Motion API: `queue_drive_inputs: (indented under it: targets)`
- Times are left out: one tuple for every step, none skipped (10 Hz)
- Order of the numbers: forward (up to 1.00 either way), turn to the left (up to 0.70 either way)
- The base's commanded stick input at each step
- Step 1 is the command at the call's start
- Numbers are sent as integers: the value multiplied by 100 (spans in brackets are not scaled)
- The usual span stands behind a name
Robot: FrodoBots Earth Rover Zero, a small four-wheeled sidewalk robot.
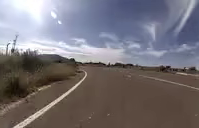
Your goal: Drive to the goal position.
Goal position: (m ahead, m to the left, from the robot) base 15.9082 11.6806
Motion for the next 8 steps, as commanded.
queue_drive_inputs:
  targets:
    - [100, 0]
    - [100, 0]
    - [100, 0]
    - [100, 0]
    - [100, 0]
    - [100, 0]
    - [100, 0]
    - [100, 0]
